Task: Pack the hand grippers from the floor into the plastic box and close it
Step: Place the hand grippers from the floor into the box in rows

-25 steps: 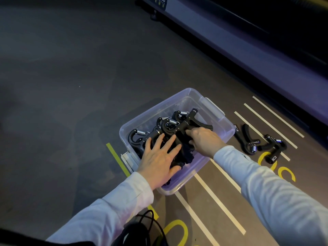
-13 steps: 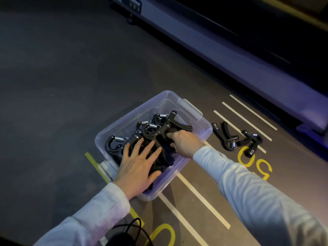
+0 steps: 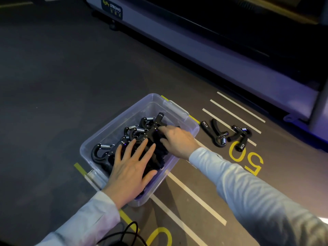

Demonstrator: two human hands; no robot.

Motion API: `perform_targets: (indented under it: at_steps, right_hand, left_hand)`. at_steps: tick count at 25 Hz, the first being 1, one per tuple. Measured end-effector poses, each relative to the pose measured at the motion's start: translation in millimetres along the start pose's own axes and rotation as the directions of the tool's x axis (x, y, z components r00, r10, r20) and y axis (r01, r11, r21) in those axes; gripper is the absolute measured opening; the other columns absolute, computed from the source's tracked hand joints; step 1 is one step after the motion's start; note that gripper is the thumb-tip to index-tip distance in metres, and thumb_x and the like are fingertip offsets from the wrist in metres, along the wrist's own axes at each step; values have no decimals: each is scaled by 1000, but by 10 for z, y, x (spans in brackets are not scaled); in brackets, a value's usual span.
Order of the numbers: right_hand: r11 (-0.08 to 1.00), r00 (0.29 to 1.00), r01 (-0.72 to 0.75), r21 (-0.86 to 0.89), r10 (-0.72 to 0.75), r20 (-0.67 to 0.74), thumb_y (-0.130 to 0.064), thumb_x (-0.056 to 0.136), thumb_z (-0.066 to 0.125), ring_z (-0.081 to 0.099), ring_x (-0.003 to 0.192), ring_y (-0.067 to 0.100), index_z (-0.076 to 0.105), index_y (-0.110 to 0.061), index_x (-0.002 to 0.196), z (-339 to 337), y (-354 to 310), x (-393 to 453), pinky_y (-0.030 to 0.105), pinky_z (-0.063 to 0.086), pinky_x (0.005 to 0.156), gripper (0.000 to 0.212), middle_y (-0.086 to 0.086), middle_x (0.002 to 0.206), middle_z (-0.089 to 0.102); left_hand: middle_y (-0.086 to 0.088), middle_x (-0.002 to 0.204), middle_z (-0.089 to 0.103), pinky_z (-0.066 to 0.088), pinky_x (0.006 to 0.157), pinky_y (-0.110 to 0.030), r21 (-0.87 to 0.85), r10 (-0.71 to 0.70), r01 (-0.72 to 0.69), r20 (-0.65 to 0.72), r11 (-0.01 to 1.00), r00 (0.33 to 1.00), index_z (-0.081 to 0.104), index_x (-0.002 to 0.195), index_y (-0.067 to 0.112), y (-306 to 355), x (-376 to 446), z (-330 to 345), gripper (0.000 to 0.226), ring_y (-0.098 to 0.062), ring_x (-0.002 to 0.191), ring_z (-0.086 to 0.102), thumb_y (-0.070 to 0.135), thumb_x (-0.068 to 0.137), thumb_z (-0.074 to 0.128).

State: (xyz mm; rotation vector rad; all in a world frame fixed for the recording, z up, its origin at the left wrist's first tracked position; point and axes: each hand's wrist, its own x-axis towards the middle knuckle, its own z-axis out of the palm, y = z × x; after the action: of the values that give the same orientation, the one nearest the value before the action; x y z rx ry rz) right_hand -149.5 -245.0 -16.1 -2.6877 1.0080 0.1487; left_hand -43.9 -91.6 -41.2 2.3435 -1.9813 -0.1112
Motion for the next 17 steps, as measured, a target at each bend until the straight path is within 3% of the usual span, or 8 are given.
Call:
perform_targets:
  at_steps: [4, 8, 10, 13, 15, 17]
  right_hand:
    - [978, 931, -111, 179, 165, -325, -37, 95, 43, 58, 109, 24, 52, -19, 123, -268, 312, -174, 39, 49, 86, 34, 2, 119, 60]
    - [903, 806, -241, 355, 390, -446, -32, 95, 45, 58, 106, 25, 58, -18, 115, -276, 854, -515, 37, 48, 86, 28, 4, 114, 62]
    - [819, 735, -392, 418, 552, -394, -32, 95, 44, 59, 102, 27, 59, -19, 110, -95, 1154, -737, 35, 47, 80, 25, 5, 110, 64]
    - [708, 679, -559, 430, 689, -252, -29, 95, 45, 59, 101, 30, 59, -16, 111, 280, 1486, -990, 32, 44, 74, 25, 10, 111, 63]
    - [689, 687, -627, 363, 709, -160, -27, 95, 44, 56, 109, 31, 56, -15, 120, 505, 1685, -998, 33, 44, 78, 30, 10, 119, 58]
    - [709, 719, -637, 304, 688, -99, -26, 95, 43, 52, 115, 31, 50, -16, 129, 653, 1900, -904, 36, 46, 84, 36, 10, 126, 53]
  left_hand:
    - [-6, 137, 49, 35, 101, -51, -41, 142, -146, -79, 988, 987, 42, 137, 17, 327, 238, -319, 69, -28, 125, 47, 58, 83, 29]
    - [-5, 130, 56, 42, 96, -43, -95, 285, -294, -96, 951, 954, 53, 128, 15, 545, 490, -510, 64, -23, 117, 55, 56, 84, 31]
    - [-2, 143, 43, 37, 102, -34, -199, 298, -293, -2, 935, 954, 41, 138, 16, 637, 544, -476, 65, -20, 128, 44, 55, 87, 33]
    - [-3, 156, 10, 17, 114, -29, -179, 291, -268, 116, 947, 950, 7, 148, 14, 712, 600, -227, 77, -18, 142, 15, 47, 91, 46]
    - [-12, 150, 27, 28, 110, -33, -127, 280, -263, 139, 956, 950, 22, 144, 3, 748, 652, -123, 86, -24, 136, 33, 38, 80, 67]
    - [-15, 130, 55, 48, 92, -37, -103, 278, -269, 78, 958, 958, 48, 130, -4, 740, 731, 56, 85, -25, 115, 57, 27, 59, 84]
